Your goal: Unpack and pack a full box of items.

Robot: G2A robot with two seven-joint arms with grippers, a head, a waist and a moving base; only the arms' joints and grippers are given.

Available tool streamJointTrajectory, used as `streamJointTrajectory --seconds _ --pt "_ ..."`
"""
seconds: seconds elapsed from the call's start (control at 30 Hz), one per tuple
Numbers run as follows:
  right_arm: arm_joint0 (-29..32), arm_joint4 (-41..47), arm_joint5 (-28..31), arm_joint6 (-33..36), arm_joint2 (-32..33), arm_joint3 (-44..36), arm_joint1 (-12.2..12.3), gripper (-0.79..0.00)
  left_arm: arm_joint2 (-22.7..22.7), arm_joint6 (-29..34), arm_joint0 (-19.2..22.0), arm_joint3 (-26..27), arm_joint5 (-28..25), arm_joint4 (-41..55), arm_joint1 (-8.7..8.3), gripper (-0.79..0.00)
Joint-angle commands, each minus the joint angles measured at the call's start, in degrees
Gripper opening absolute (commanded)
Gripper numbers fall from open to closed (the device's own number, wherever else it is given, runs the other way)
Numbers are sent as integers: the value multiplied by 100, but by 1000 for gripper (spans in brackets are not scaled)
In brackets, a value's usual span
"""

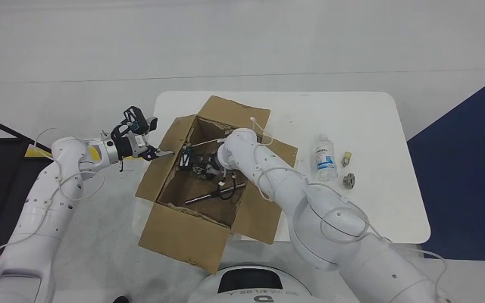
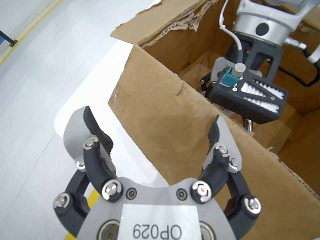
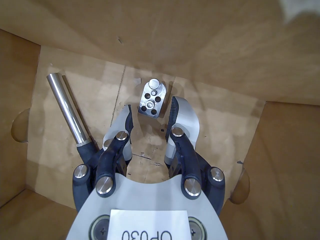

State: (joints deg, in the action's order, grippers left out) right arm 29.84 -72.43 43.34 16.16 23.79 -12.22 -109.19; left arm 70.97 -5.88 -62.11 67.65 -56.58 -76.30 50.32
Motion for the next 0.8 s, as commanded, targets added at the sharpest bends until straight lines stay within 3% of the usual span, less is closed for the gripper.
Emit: streamJointTrajectory --seconds 0.0,0.23,0.27,0.3,0.77 --pt "-7 -24 -7 12 -6 4 -7 -456 0 0 0 0 0 0 0 0" --pt "-10 -86 42 88 -26 37 -40 -446 0 0 0 0 0 0 0 0" --pt "-16 -77 69 75 -20 46 -42 -394 0 0 0 0 0 0 0 0" --pt "-32 -44 74 49 0 61 -42 0 0 0 0 0 0 0 0 0" --pt "-32 -44 74 49 0 61 -42 0 0 0 0 0 0 0 0 0"
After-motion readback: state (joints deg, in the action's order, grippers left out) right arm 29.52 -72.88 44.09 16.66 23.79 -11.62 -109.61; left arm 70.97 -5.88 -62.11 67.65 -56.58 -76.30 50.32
